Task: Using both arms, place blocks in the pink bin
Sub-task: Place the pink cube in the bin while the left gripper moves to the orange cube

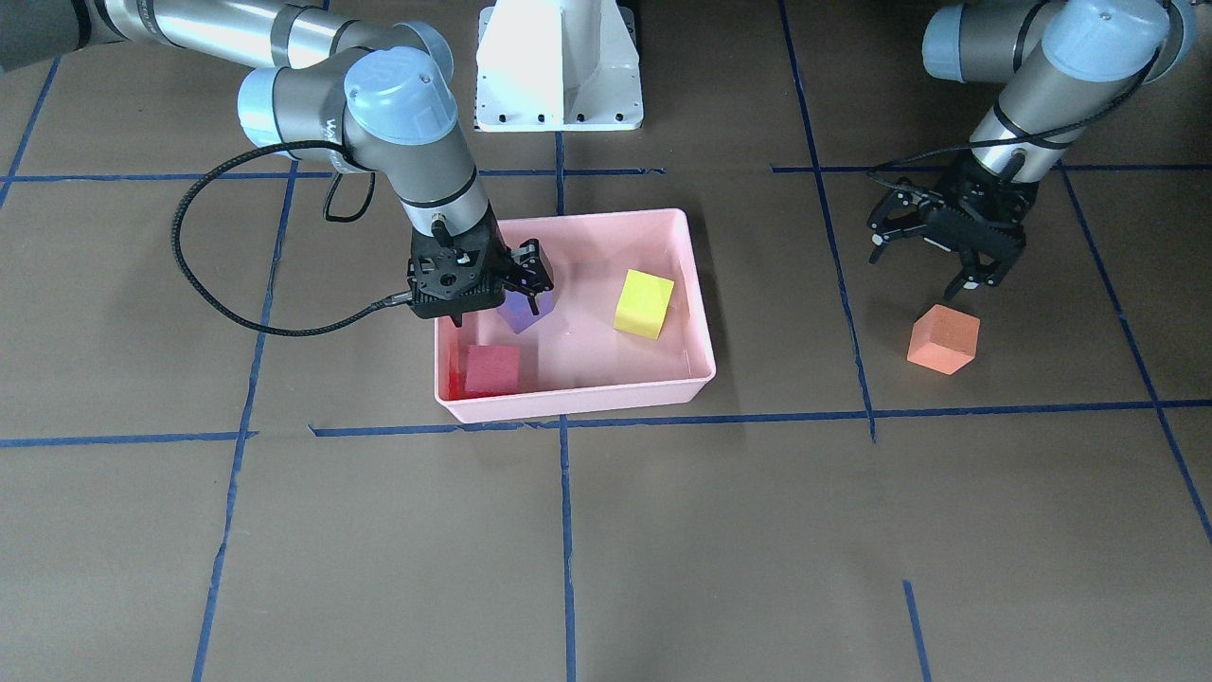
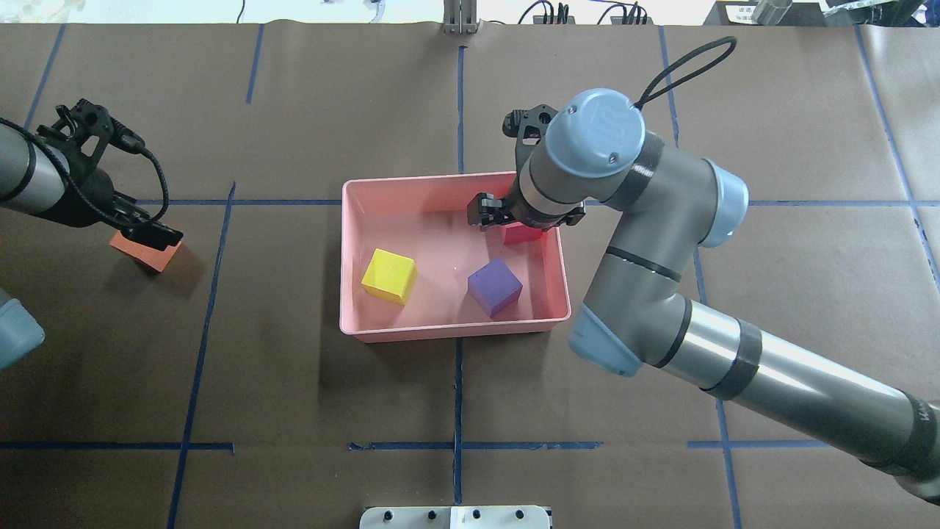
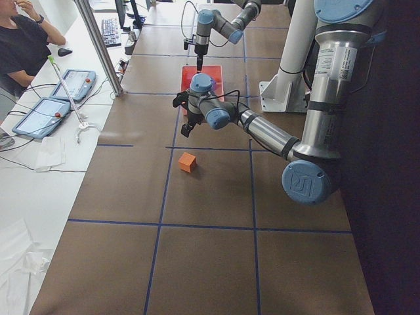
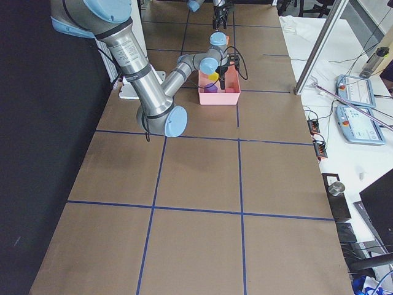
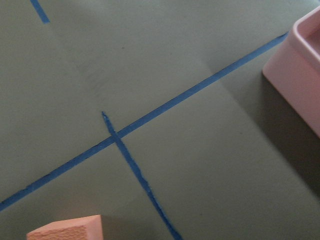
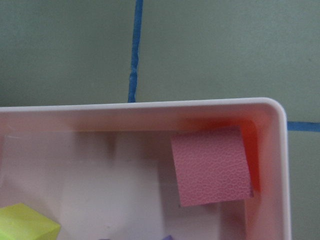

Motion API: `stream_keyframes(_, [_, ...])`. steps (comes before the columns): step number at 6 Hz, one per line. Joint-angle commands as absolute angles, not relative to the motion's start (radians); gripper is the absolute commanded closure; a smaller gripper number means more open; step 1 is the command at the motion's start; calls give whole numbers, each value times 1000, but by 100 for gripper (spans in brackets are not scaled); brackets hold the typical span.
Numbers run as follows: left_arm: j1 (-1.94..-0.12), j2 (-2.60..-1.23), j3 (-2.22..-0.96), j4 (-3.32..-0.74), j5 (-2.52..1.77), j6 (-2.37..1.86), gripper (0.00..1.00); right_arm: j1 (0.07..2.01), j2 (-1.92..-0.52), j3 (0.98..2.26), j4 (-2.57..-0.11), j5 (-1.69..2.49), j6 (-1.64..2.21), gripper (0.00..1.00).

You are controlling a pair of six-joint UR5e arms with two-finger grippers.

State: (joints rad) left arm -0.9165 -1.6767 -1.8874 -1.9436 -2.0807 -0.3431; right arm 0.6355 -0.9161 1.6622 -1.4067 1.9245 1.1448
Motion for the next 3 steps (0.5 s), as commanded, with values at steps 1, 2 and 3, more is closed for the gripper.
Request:
stream_keyframes(1, [-965,-1674,-1803,-1948,-2080,-212,0,714,-1048,1814,-1410,2029,1131,0])
stream_keyframes(2, [-972,-1687,-1740,-1948,-2080,-236,0,730,-1124,1871,-1410,2058,1129,0])
stream_keyframes(3, [-971,-1698,-1688,-1948,-2085,-343,0,729,-1155,1884,-1407,2059,1129,0])
